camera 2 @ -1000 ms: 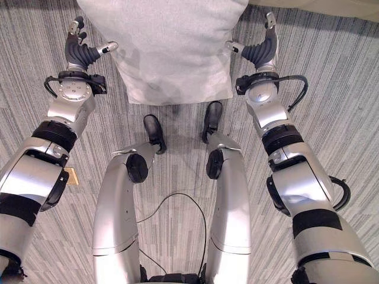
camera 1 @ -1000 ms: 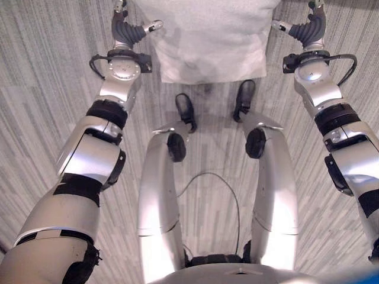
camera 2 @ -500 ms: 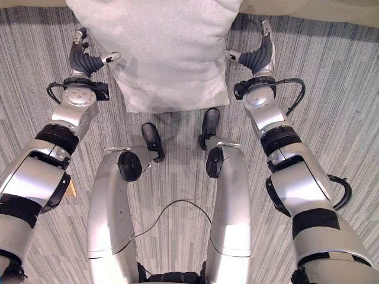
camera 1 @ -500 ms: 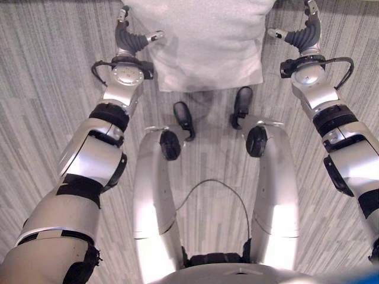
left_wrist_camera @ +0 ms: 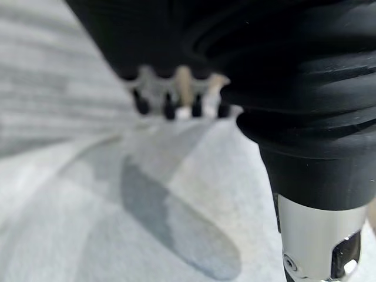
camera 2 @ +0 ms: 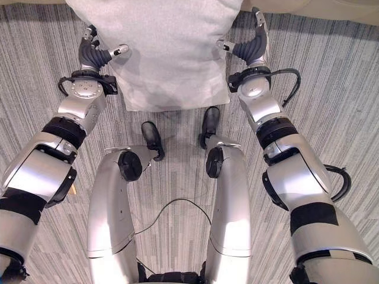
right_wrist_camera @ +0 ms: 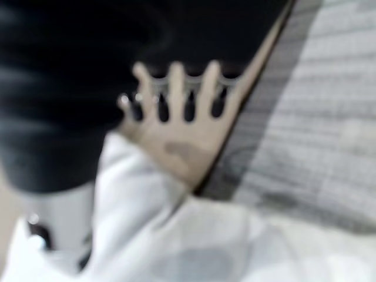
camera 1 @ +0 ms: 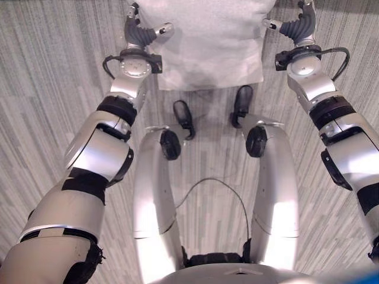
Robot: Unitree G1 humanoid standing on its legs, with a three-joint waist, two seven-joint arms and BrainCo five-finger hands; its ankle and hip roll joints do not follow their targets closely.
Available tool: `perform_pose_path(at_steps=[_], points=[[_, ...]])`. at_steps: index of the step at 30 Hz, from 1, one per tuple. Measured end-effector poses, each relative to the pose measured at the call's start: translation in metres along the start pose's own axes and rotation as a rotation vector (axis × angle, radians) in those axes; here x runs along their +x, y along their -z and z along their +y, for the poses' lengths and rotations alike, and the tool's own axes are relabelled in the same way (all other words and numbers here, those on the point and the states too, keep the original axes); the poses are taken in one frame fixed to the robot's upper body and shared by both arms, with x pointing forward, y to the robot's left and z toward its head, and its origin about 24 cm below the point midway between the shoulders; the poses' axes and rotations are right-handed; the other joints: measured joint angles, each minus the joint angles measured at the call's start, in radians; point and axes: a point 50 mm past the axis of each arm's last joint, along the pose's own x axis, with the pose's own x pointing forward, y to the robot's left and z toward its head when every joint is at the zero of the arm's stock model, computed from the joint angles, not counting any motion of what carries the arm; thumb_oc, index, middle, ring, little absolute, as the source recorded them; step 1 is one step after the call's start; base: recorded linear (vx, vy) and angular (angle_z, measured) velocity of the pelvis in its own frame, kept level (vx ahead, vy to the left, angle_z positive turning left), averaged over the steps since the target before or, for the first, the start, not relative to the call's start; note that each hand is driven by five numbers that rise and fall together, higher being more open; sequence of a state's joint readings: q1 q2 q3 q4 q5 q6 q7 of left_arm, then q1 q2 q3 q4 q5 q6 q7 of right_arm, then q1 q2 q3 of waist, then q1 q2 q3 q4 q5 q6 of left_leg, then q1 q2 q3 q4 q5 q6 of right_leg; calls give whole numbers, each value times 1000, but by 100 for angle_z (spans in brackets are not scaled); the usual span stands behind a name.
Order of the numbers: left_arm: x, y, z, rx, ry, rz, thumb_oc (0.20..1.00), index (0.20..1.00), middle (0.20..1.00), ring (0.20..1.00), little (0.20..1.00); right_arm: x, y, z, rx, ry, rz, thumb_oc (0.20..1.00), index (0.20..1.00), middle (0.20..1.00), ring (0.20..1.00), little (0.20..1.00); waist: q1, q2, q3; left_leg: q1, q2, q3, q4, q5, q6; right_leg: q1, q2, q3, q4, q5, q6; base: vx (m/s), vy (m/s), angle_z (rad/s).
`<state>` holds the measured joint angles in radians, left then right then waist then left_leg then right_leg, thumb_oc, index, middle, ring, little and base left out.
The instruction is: Pick up all the scattered cushions and arrange them neatly on the sofa.
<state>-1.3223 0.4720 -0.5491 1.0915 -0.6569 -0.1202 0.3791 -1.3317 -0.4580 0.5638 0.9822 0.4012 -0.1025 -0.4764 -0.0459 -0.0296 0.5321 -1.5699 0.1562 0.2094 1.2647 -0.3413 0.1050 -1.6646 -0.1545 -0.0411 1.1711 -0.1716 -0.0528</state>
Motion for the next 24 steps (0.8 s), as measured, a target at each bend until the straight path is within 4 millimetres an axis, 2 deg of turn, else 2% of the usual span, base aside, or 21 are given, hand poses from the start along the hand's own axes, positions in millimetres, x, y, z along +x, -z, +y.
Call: perform_pose_path(at_steps=[2,7,14,16,17,18,19,20,24], points=[[-1,-2,-7,-11,4,-1,1000,1000,1000,1000,1000,-2,-6,13,25,-27,-5,1000,1000,1000,1000,1000,2,0,0,0,-1,0,0,3,1,0,-2,0,0,2,0,0,0,0],[-2,-5,-15,-14,17,-7,1000,1000,1000,1000,1000,-1,-7,19,-4,-27,13,1000,1000,1000,1000,1000,3,-1,1,0,-4,1,-5,11,7,4,-5,1,-6,4,1,0,3,2],[-5,-10,-31,-53,15,-4,1000,1000,1000,1000,1000,-8,-10,40,45,-32,42,1000,1000,1000,1000,1000,9,-1,1,0,-13,0,-15,17,4,5,-12,1,-8,7,3,1,14,3],[-6,-12,-33,-57,23,-9,1000,1000,1000,1000,1000,-7,-11,38,47,-19,47,1000,1000,1000,1000,1000,11,-1,1,2,-20,0,-25,25,3,5,-21,0,-8,6,1,-4,28,11],[-6,-13,-35,-60,26,-12,1000,1000,1000,1000,1000,-6,-11,38,54,-9,52,925,925,925,925,925,12,-1,1,2,-21,0,-26,26,3,5,-21,-1,-8,6,1,1,26,5],[-6,-13,-35,-61,28,-11,580,580,580,580,580,-7,-11,38,54,-3,53,517,517,517,517,517,13,-1,1,2,-21,0,-26,27,3,5,-22,-1,-8,6,1,0,0,0],[-6,-13,-36,-62,30,-11,282,282,282,282,282,-6,-11,37,53,0,54,235,235,235,235,235,14,-1,1,2,-22,0,-27,27,3,5,-22,-1,-8,6,1,0,0,0],[-6,-13,-37,-63,30,-12,200,200,200,200,200,-6,-11,37,53,4,56,200,200,200,200,200,16,-1,2,2,-23,0,-27,27,3,5,-23,-1,-8,5,1,0,0,0],[-5,-17,-32,-62,-2,-22,200,200,200,200,200,-3,-12,28,60,56,61,200,200,200,200,200,27,0,2,2,-25,-3,-25,30,0,5,-24,-1,-2,4,-1,0,0,0]])
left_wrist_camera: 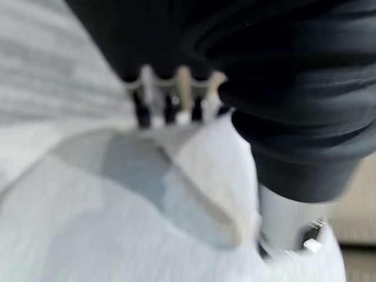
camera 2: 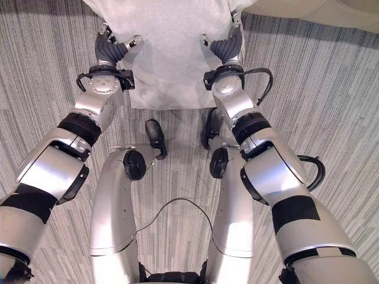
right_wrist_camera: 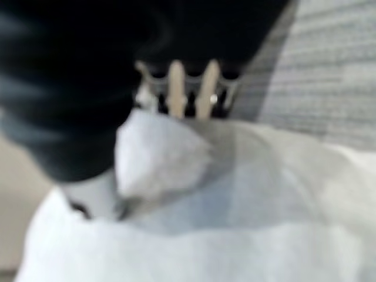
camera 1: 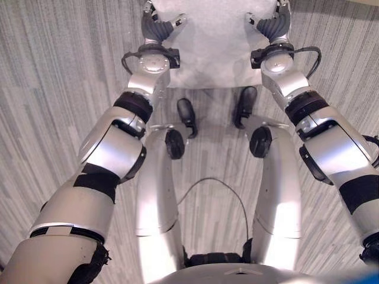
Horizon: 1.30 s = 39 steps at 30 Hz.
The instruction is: Pick up all the scattered cushions and arrange them neatly on the sofa.
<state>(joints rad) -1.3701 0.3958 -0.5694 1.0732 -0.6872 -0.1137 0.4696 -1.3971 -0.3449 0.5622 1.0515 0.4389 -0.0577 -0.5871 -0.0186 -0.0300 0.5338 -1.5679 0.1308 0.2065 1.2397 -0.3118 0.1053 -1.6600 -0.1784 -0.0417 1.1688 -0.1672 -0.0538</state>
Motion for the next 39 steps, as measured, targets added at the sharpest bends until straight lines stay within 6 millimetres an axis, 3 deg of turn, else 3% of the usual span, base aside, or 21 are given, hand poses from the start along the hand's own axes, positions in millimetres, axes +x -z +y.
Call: perform_pose_path(at_steps=[1,5,25,29,30,33,34,36,37,39], points=[[1,-2,4,2,-12,-10,200,200,200,200,200,4,0,-9,-10,28,-5,200,200,200,200,200,8,0,0,0,-1,-2,0,2,-2,0,0,0,2,0,0,0,0,0],[3,-8,12,3,-25,-34,200,200,200,200,200,6,-4,-15,-12,38,-21,200,200,200,200,200,10,0,0,0,-3,-3,2,3,-2,0,-1,0,5,0,-1,0,0,0],[-9,-17,0,-119,55,-106,200,200,200,200,200,2,-5,-22,93,43,-51,200,200,200,200,200,5,0,3,10,-8,-4,15,12,0,12,3,2,8,16,-1,-2,0,0],[-20,-22,-5,-268,72,-136,200,200,200,200,200,-4,-8,-26,199,50,-82,200,200,200,200,200,-4,1,1,75,-15,8,-108,51,2,80,5,-4,-118,50,7,-8,2,0],[-22,-26,-4,-318,72,-154,200,200,200,200,200,-6,-13,-26,223,45,-107,200,200,200,200,200,-12,2,-1,98,-28,12,-185,82,-14,105,6,-5,-190,76,15,-42,14,3],[-25,-29,-2,-361,66,-173,200,200,200,200,200,-9,-17,-26,259,43,-127,200,200,200,200,200,-18,4,-3,175,-43,20,-325,139,-10,190,12,-18,-338,132,21,-78,25,-2],[-30,-23,1,-406,64,-166,200,200,200,200,200,-18,-9,-24,289,28,-124,200,200,200,200,200,-19,5,-13,243,-54,18,-436,185,-13,271,23,-32,-465,179,27,-75,4,-8],[-53,25,-4,-447,64,-60,200,200,200,200,200,-46,40,-20,271,0,-53,200,200,200,200,200,-23,30,-245,159,-68,-1,-493,192,-28,198,29,-38,-521,184,47,-88,-26,0],[-62,33,-8,-481,73,-47,200,200,200,200,200,-55,50,-24,278,4,-46,200,200,200,200,200,-18,33,-274,175,-69,-3,-492,197,-19,216,31,-40,-522,191,43,-81,-31,3],[-69,38,-8,-497,78,-40,200,200,200,200,200,-62,55,-26,287,2,-43,200,200,200,200,200,-19,33,-274,218,-77,-3,-513,197,-19,250,28,-38,-532,188,44,-50,-37,2]])
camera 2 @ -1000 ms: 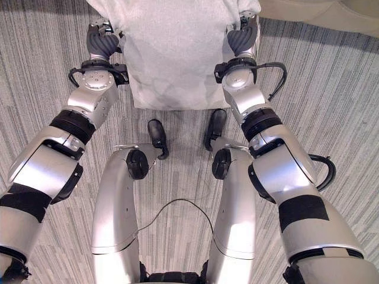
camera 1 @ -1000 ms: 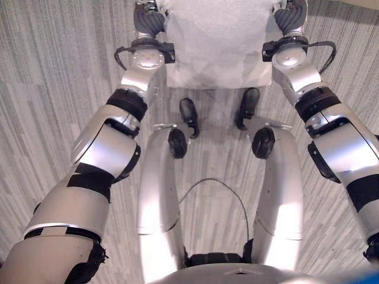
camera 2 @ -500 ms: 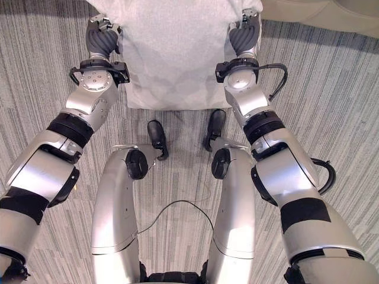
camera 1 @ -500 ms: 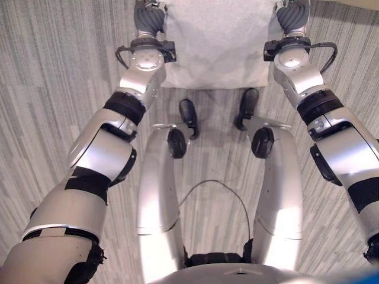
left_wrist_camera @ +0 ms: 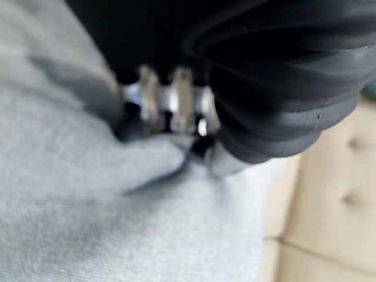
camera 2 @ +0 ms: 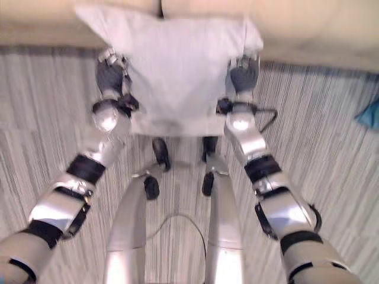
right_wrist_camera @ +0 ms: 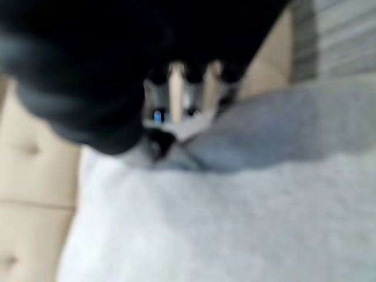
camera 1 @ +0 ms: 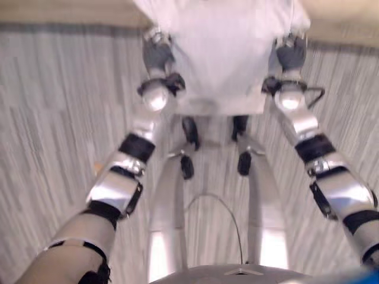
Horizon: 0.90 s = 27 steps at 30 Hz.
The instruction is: Pick up all the scattered cushions and arrange them neatly on the sofa.
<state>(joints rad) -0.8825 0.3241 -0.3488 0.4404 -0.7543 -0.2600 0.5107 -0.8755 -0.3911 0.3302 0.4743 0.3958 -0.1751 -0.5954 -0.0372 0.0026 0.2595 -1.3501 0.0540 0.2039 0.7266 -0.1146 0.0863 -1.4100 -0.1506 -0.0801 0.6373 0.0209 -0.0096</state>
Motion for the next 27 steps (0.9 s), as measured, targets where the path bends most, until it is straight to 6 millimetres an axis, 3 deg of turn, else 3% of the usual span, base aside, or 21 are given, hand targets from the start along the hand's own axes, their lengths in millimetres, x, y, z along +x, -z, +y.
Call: perform_pose_path(at_steps=[7,11,13,14,17,19,23,27], points=[[-23,20,19,6,-32,38,200,200,200,200,200,-26,17,0,7,-39,25,200,200,200,200,200,-6,2,3,205,-18,-14,-93,4,-21,194,-13,-17,-48,-29,10,-8,-77,5],[-48,41,32,10,-49,99,200,200,200,200,200,-53,36,-12,-9,-68,71,200,200,200,200,200,-10,0,4,405,-26,-40,-221,35,-50,389,-6,-50,-145,-28,6,62,-124,9],[-51,43,34,8,-50,110,200,200,200,200,200,-57,38,-14,-11,-72,80,200,200,200,200,200,-10,0,4,432,-27,-43,-238,37,-53,415,-5,-55,-155,-29,5,95,-135,8],[-67,56,41,4,-43,157,200,200,200,200,200,-75,50,-19,-28,-95,116,200,200,200,200,200,-14,0,2,585,-31,-70,-323,57,-69,563,6,-80,-211,-33,0,98,-95,14],[-75,60,45,2,-28,177,200,200,200,200,200,-82,53,-24,-39,-103,126,200,200,200,200,200,-20,-1,-4,674,-27,-84,-386,72,-82,649,12,-104,-242,-49,2,125,-154,13],[-95,75,55,7,-46,243,200,200,200,200,200,-98,66,-30,-65,-122,179,200,200,200,200,200,-25,-1,-4,808,-14,-93,-452,85,-96,777,33,-124,-284,-51,-10,148,-162,6],[-124,95,69,10,-85,344,200,200,200,200,200,-123,85,-38,-82,-137,273,200,200,200,200,200,-22,-9,-7,990,11,-111,-416,91,-110,1025,60,-152,-354,-101,-20,147,-82,11],[-134,100,76,19,-93,375,200,200,200,200,200,-136,90,-41,-73,-153,305,200,200,200,200,200,-8,-13,-53,1043,16,-115,-414,90,-115,1104,79,-152,-395,-110,-33,217,7,1]])
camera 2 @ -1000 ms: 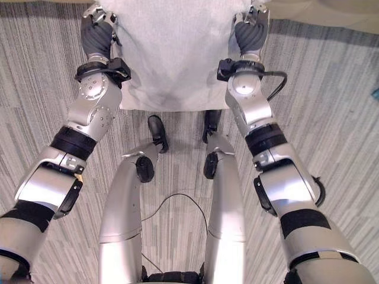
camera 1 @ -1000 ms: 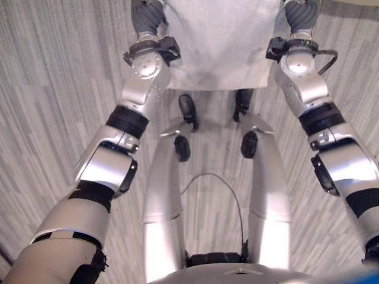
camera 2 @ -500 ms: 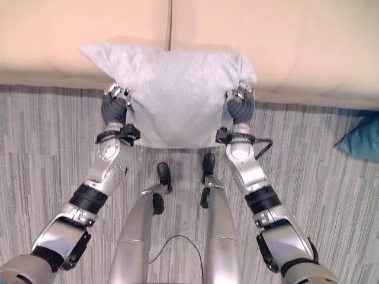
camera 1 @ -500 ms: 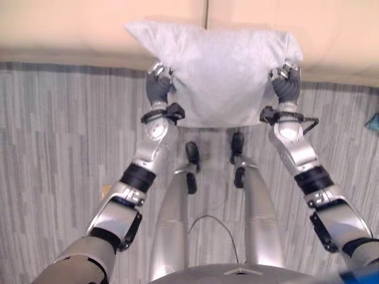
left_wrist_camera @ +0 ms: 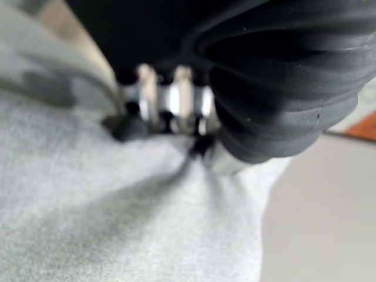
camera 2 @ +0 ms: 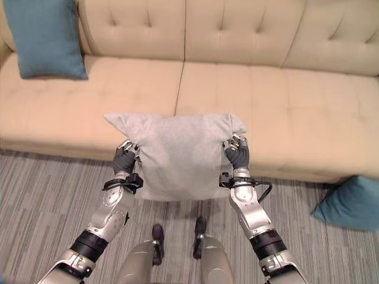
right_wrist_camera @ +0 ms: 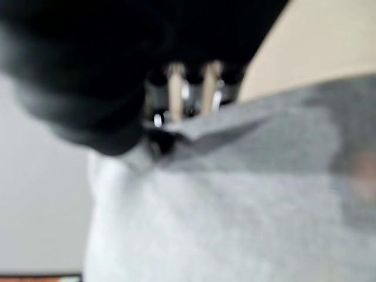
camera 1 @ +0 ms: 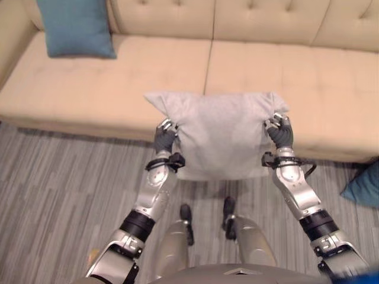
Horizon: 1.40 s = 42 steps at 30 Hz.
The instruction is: Pick up all the scattered cushions and arrange them neatly on the sofa.
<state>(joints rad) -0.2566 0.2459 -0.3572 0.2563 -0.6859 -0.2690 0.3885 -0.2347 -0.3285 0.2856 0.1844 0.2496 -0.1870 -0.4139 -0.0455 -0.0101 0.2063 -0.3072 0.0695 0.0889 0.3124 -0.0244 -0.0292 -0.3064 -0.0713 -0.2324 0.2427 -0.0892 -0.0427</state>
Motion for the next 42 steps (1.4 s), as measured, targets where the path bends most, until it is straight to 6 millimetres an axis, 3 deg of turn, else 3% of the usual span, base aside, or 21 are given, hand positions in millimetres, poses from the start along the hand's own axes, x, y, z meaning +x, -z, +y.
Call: perform_pose_path(at_steps=[1,2,4,6,9,10,12,13,14,17,19,22,25,28,29,31,32,33,35,38,42], points=[[0,0,1,4,1,-1,200,200,200,200,200,0,0,-1,-3,-1,0,200,200,200,200,200,4,0,-11,0,0,-6,1,-1,-3,7,1,3,-1,1,0,471,82,10],[-3,5,1,14,16,26,200,200,200,200,200,-1,5,-10,-8,25,26,200,200,200,200,200,11,-8,-12,6,-15,-3,-52,-36,-43,77,4,15,-85,26,-16,257,54,22],[-8,14,-2,29,43,67,200,200,200,200,200,-4,9,-17,-13,48,45,200,200,200,200,200,34,-11,-11,12,-32,34,-171,2,-51,173,4,19,-175,52,-13,200,66,9],[-13,19,2,31,33,87,200,200,200,200,200,-6,11,-17,-14,43,50,200,200,200,200,200,60,-1,-21,-13,-14,42,-169,45,-50,214,14,28,-180,36,-5,254,111,-35],[-22,29,10,40,7,134,200,200,200,200,200,-20,21,-18,-12,40,96,200,200,200,200,200,56,32,-79,41,10,79,-222,55,-24,278,26,26,-190,3,34,231,148,-22],[-26,33,11,45,7,153,200,200,200,200,200,-27,27,-20,-20,41,123,200,200,200,200,200,46,42,-121,83,-1,98,-266,105,14,282,13,37,-169,-26,59,238,242,-23],[-29,36,13,55,9,164,200,200,200,200,200,-31,31,-18,-23,33,141,200,200,200,200,200,38,24,-146,124,-33,145,-300,132,66,285,-33,52,-131,-50,103,144,183,-34],[-29,35,15,62,10,164,200,200,200,200,200,-33,33,-16,-23,27,147,200,200,200,200,200,35,11,-156,137,-58,149,-310,113,83,284,-57,54,-111,-49,119,47,169,-12],[-27,34,15,64,11,165,200,200,200,200,200,-33,34,-15,-18,29,153,200,200,200,200,200,22,6,-156,163,-89,153,-325,123,98,259,-95,47,-16,-74,150,50,171,1],[-25,32,19,88,11,163,200,200,200,200,200,-33,35,-11,-13,22,162,200,200,200,200,200,26,15,-147,235,-94,164,-339,88,132,122,-135,74,292,-74,196,127,114,-4],[-24,29,22,111,8,149,200,200,200,200,200,-30,31,-7,-13,4,145,200,200,200,200,200,41,17,-140,265,-98,170,-353,48,146,66,-135,77,332,-84,187,188,-4,-26],[-21,25,22,121,13,129,200,200,200,200,200,-25,28,-7,-16,-1,130,200,200,200,200,200,24,19,-124,280,-96,168,-368,56,115,-5,-71,106,107,-64,183,220,-91,0],[-23,27,21,118,28,138,200,200,200,200,200,-25,28,-9,-21,7,129,200,200,200,200,200,-13,-18,-123,297,-125,129,-382,44,96,-23,-60,138,-96,62,190,235,-102,43],[-27,32,21,112,32,156,200,200,200,200,200,-24,29,-15,-29,24,134,200,200,200,200,200,-19,-26,-124,332,-126,103,-395,47,64,20,-54,137,-149,203,141,161,-77,39],[-29,37,13,82,42,171,200,200,200,200,200,-24,31,-21,-45,39,142,200,200,200,200,200,-20,-4,-127,328,-89,73,-376,16,37,55,-24,118,-175,211,108,244,-119,31],[-29,37,9,67,48,168,200,200,200,200,200,-21,28,-28,-76,39,130,200,200,200,200,200,-14,6,-129,325,-51,64,-336,3,17,82,12,95,-201,202,88,229,-140,24],[-29,38,4,57,60,170,200,200,200,200,200,-21,28,-31,-83,45,128,200,200,200,200,200,-24,7,-125,300,-33,56,-262,-16,-11,100,20,70,-196,180,54,168,-103,54],[-26,37,0,64,80,165,200,200,200,200,200,-21,29,-35,-77,67,133,200,200,200,200,200,-45,-38,-112,186,-35,52,6,-36,-40,114,-7,46,-160,146,10,67,-28,56],[-28,39,-1,61,84,173,200,200,200,200,200,-19,26,-36,-77,70,118,200,200,200,200,200,-25,-36,-120,109,-15,43,181,-35,-35,143,5,53,-172,125,-17,160,-8,5],[-28,39,-3,60,92,170,200,200,200,200,200,-16,22,-38,-82,74,101,200,200,200,200,200,-20,-33,-122,103,-26,22,31,-63,-27,164,16,71,-196,119,-4,222,41,-19],[-24,35,-4,65,96,157,200,200,200,200,200,-17,24,-39,-89,77,111,200,200,200,200,200,1,-29,-124,113,-11,-61,-223,10,-40,210,67,89,-245,124,-1,178,80,-25]])
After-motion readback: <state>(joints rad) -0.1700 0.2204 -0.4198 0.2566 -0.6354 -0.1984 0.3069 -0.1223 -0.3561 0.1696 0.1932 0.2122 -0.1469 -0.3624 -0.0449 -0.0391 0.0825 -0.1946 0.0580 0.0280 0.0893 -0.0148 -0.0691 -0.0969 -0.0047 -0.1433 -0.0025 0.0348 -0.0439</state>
